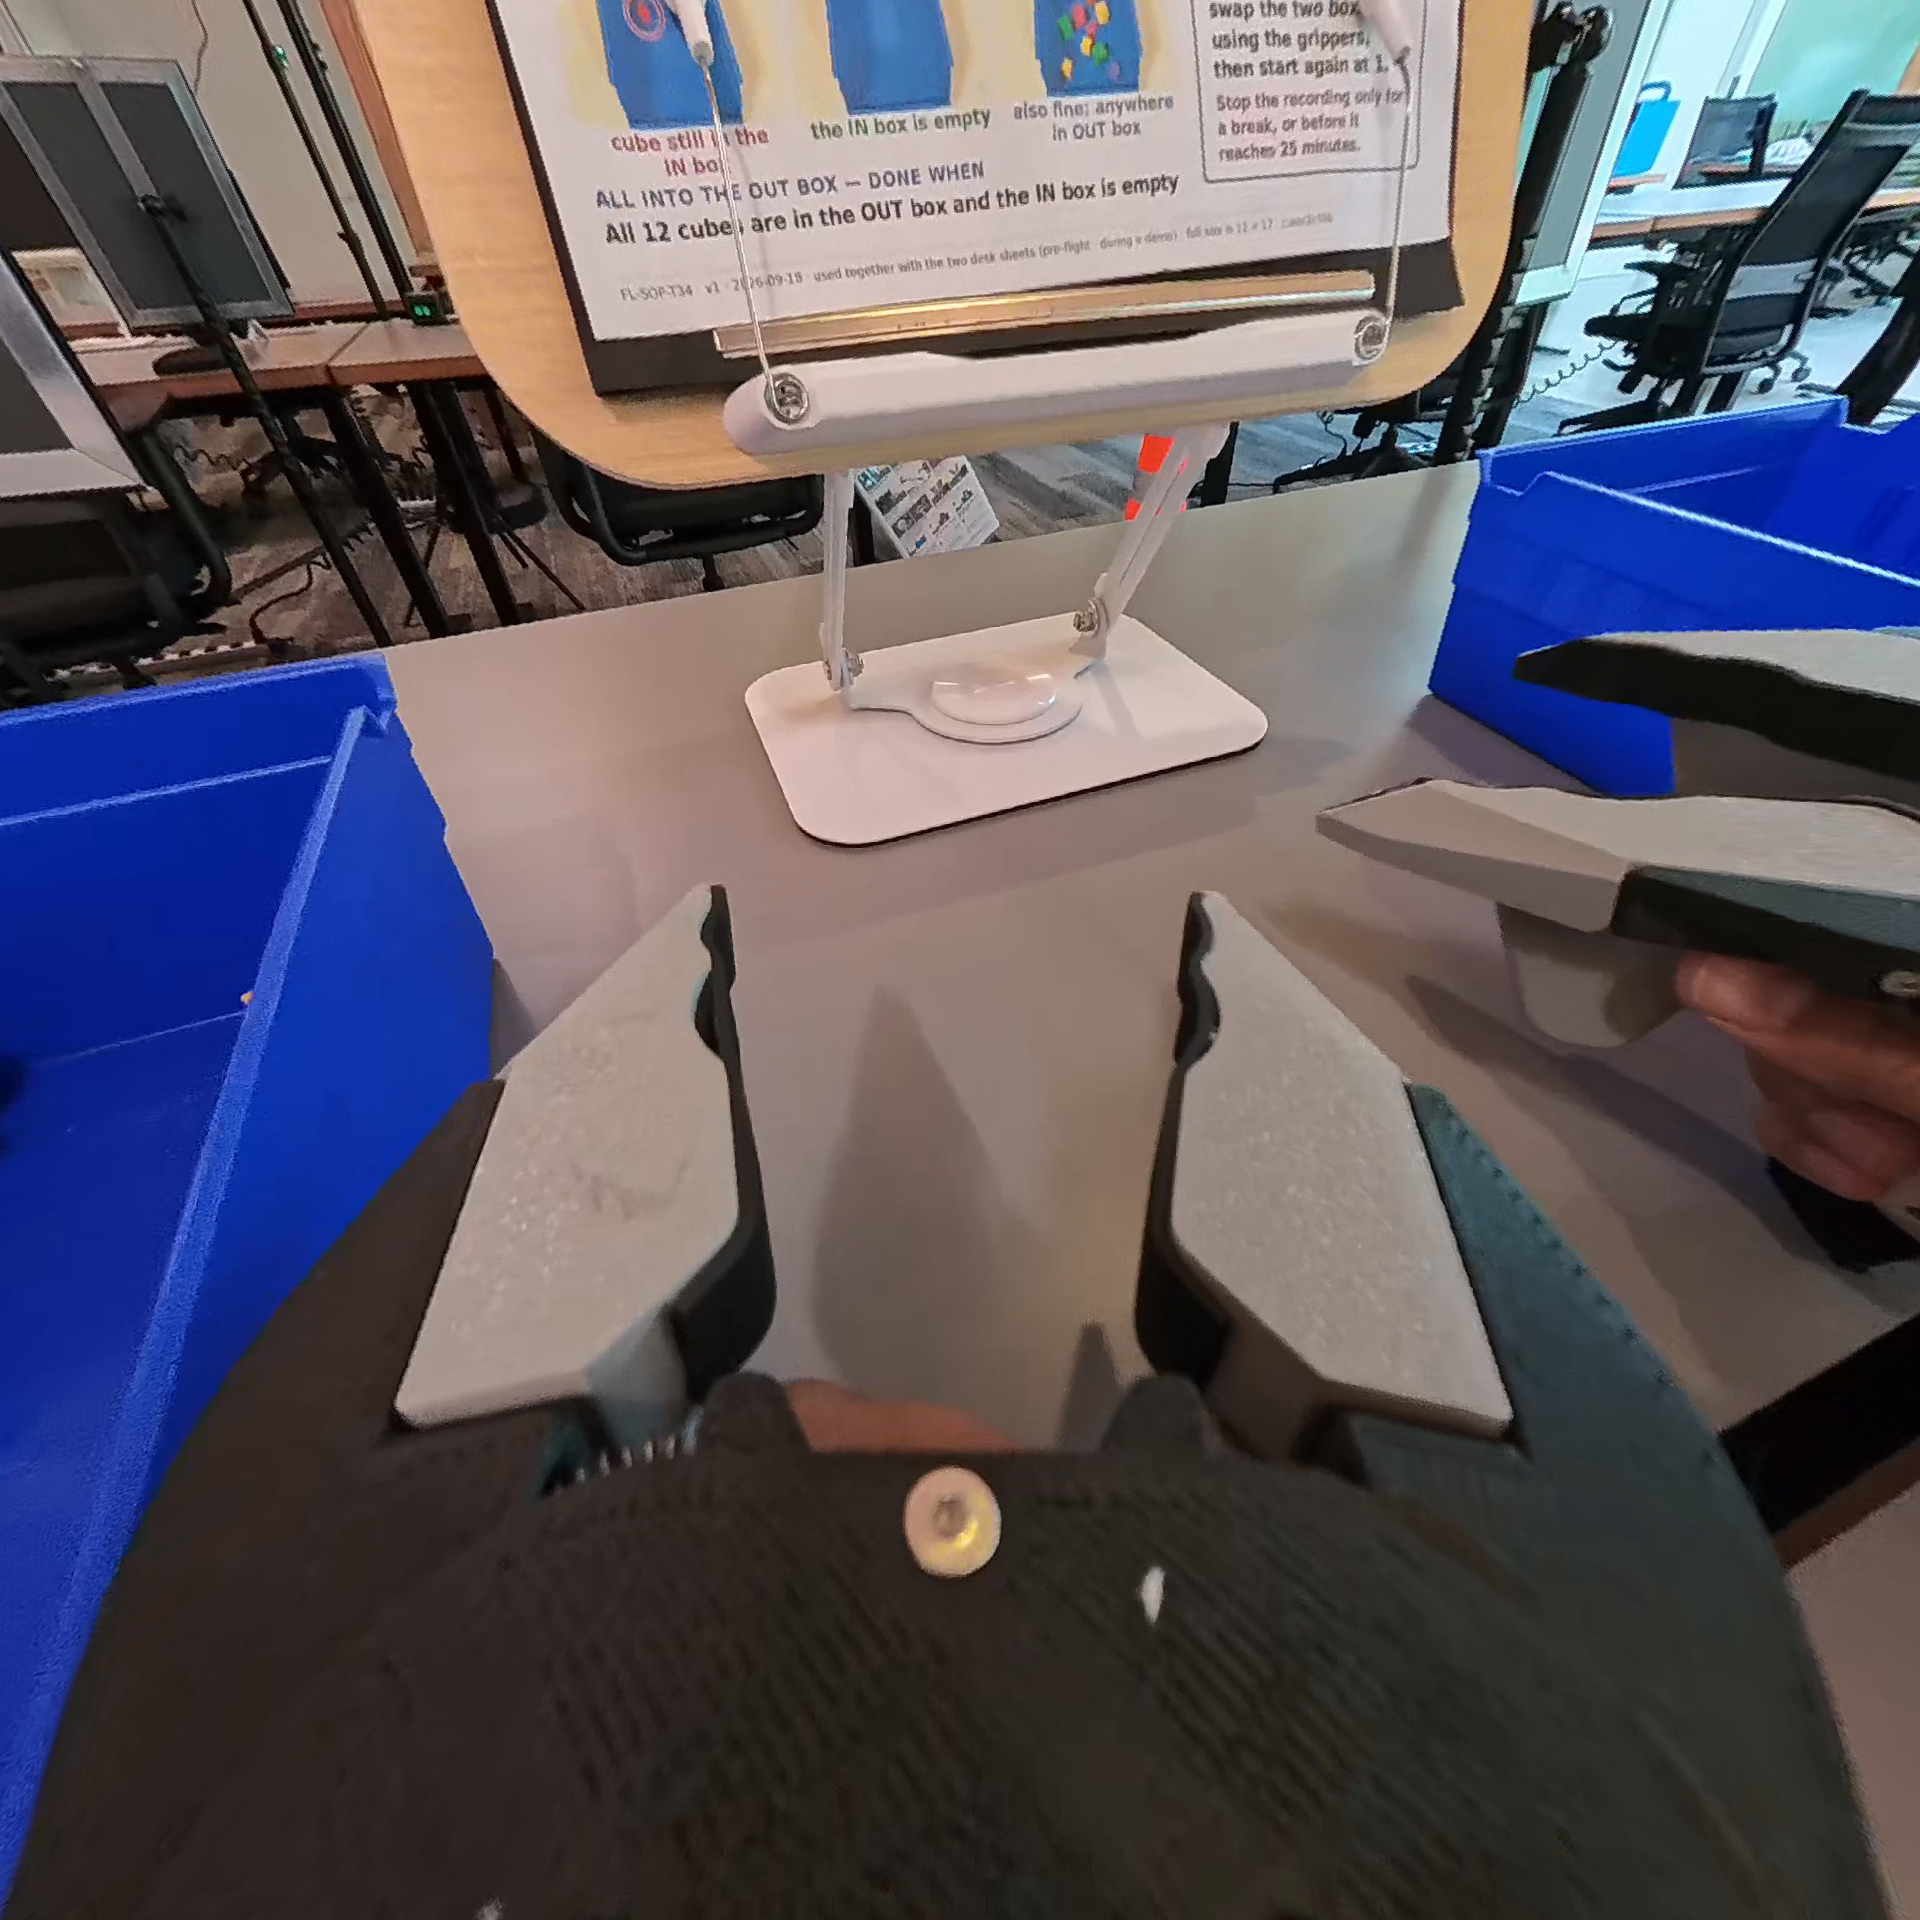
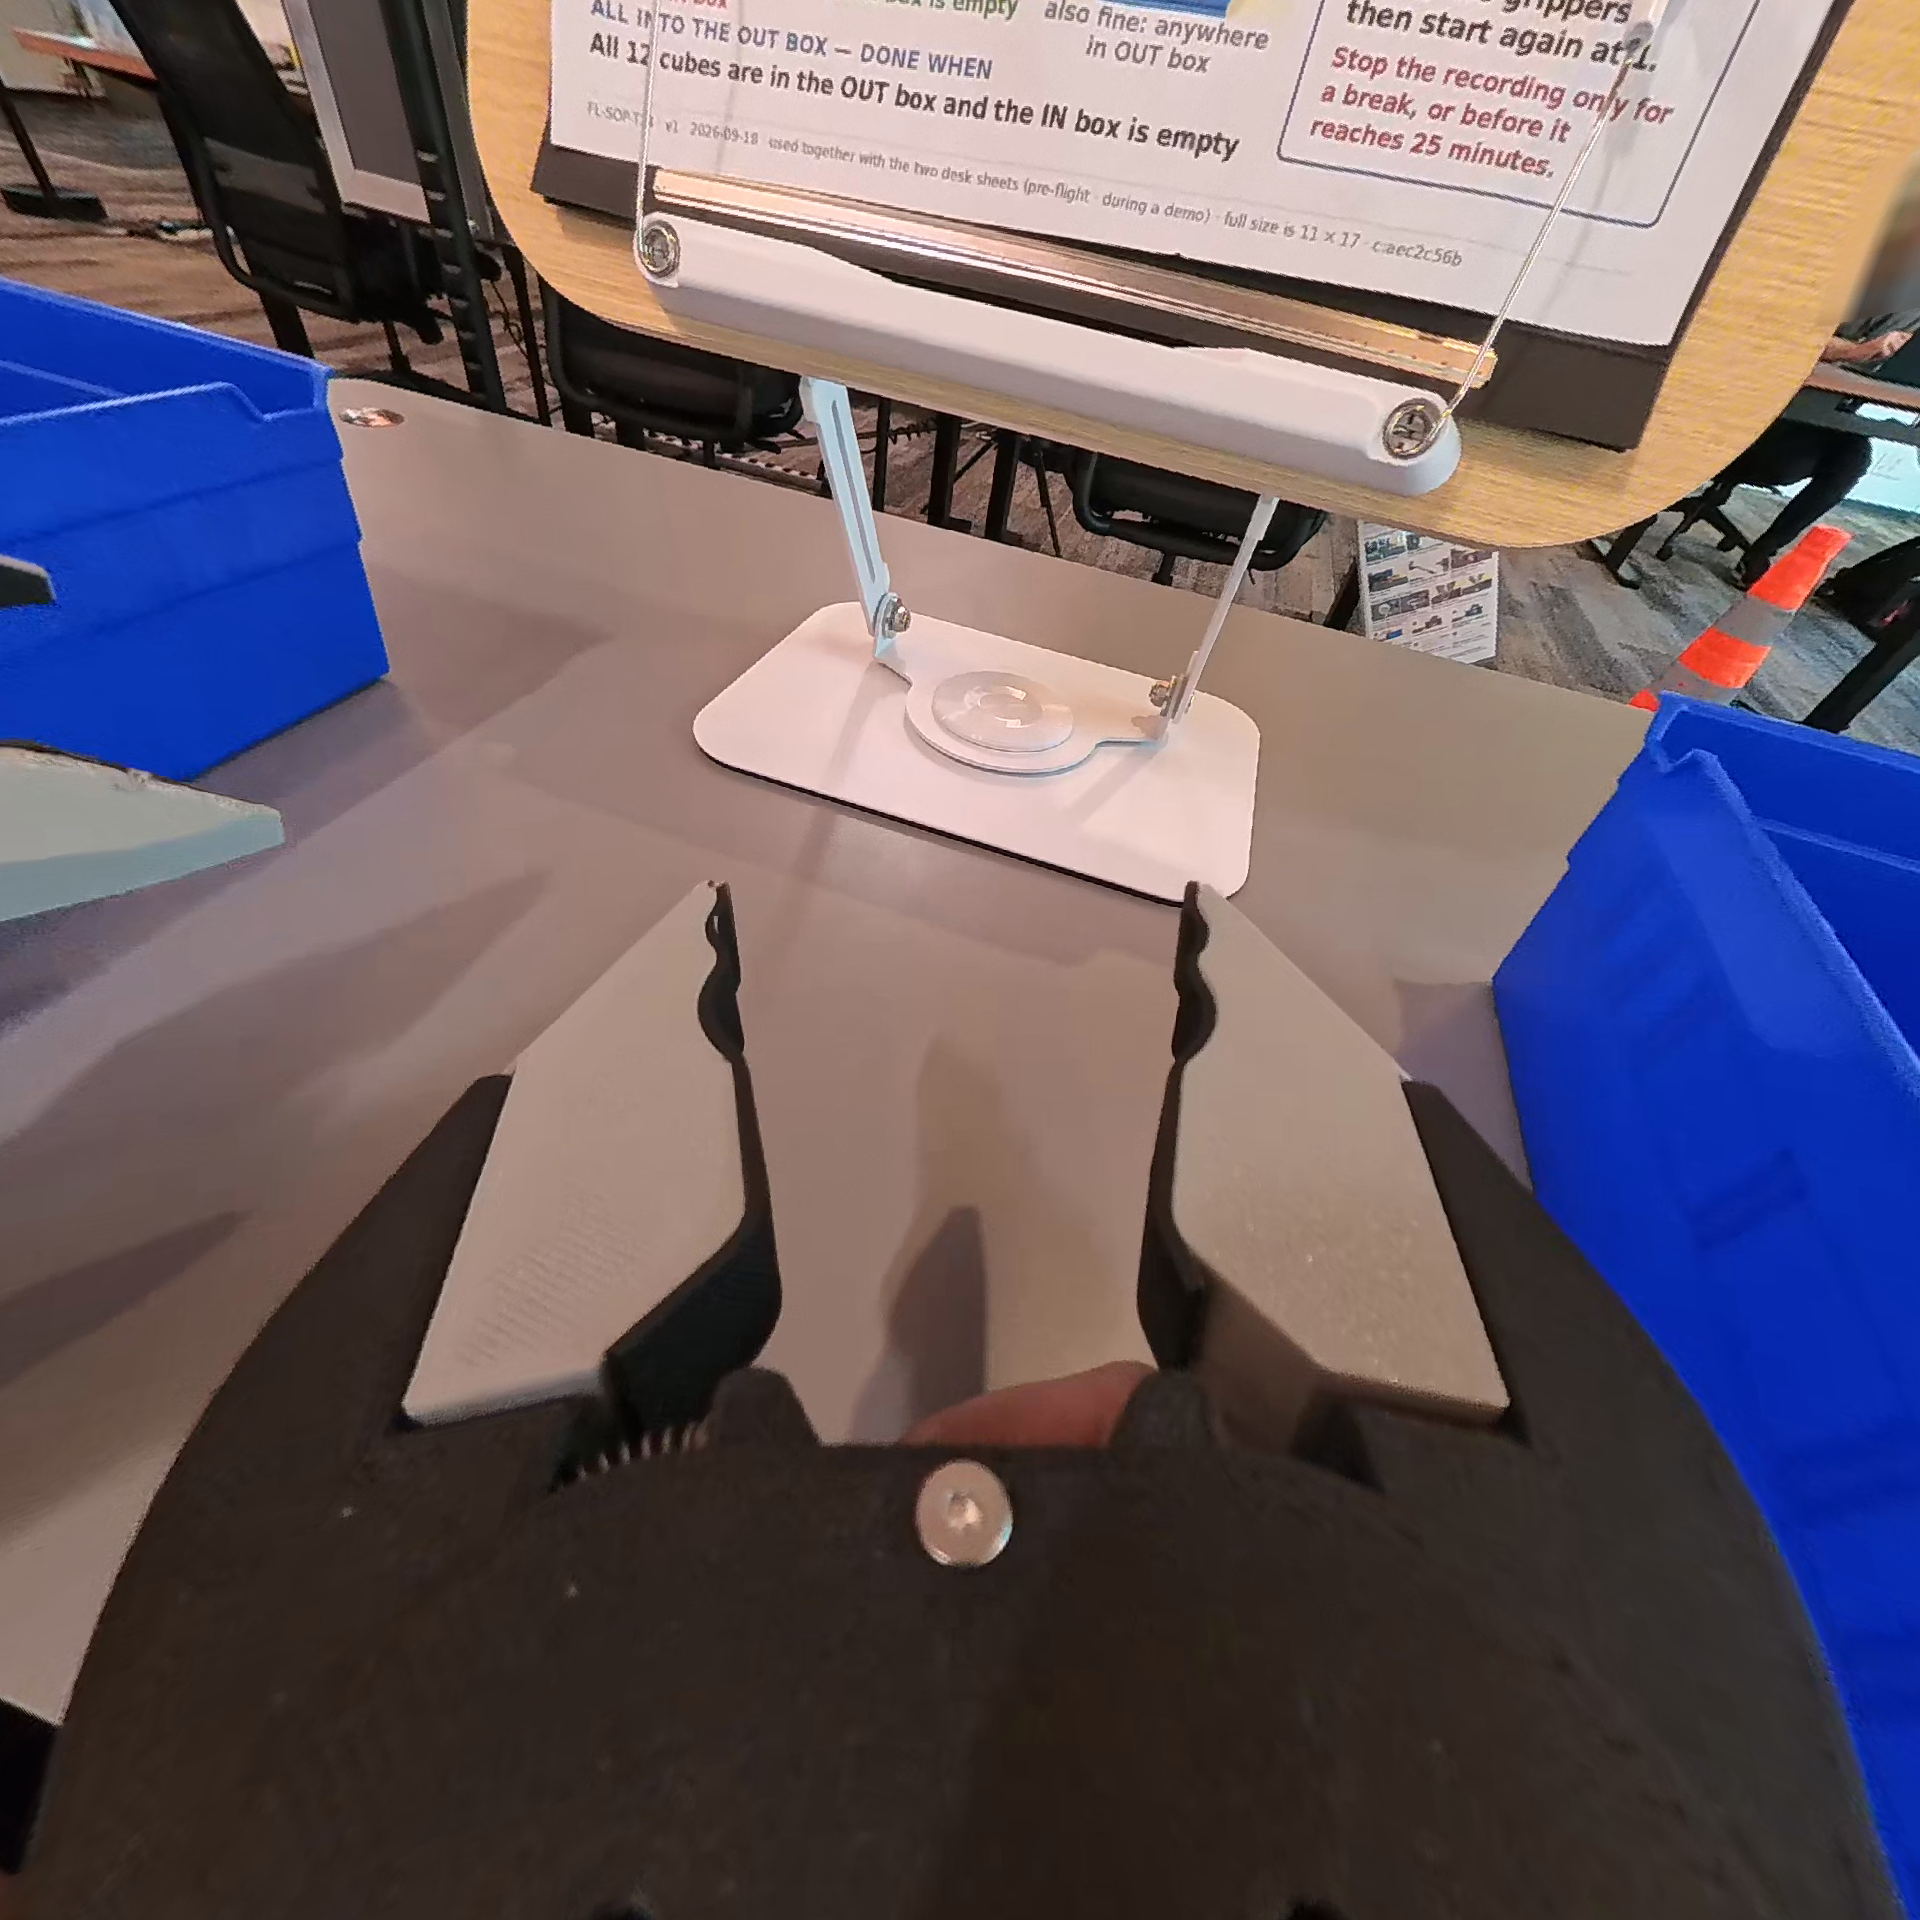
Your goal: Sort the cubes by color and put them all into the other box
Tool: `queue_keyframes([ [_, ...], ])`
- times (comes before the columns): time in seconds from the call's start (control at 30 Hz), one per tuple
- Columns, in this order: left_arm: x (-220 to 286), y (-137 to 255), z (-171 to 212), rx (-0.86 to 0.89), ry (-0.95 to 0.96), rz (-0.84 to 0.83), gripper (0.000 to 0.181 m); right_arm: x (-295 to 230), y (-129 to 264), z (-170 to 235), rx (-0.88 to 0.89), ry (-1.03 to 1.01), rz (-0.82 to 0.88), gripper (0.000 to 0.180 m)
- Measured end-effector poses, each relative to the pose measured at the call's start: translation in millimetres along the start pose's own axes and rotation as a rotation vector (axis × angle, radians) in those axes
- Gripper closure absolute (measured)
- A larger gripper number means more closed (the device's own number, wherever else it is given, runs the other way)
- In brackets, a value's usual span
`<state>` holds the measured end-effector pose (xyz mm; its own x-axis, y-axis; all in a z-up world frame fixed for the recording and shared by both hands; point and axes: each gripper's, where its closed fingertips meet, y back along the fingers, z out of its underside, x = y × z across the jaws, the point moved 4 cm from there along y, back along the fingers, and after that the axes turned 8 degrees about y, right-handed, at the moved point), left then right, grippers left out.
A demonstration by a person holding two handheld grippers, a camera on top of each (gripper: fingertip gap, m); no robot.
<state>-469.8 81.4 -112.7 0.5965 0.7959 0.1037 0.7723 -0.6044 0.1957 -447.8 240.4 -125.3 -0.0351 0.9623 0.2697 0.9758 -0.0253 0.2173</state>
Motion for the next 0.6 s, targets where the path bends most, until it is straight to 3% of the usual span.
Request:
queue_keyframes([
  [0.6,1.3,0.1,2.5,-0.002,-0.014,-0.003,0.098,-2.8,0.0,0.4,-0.003,0.002,-0.013,0.100],
])
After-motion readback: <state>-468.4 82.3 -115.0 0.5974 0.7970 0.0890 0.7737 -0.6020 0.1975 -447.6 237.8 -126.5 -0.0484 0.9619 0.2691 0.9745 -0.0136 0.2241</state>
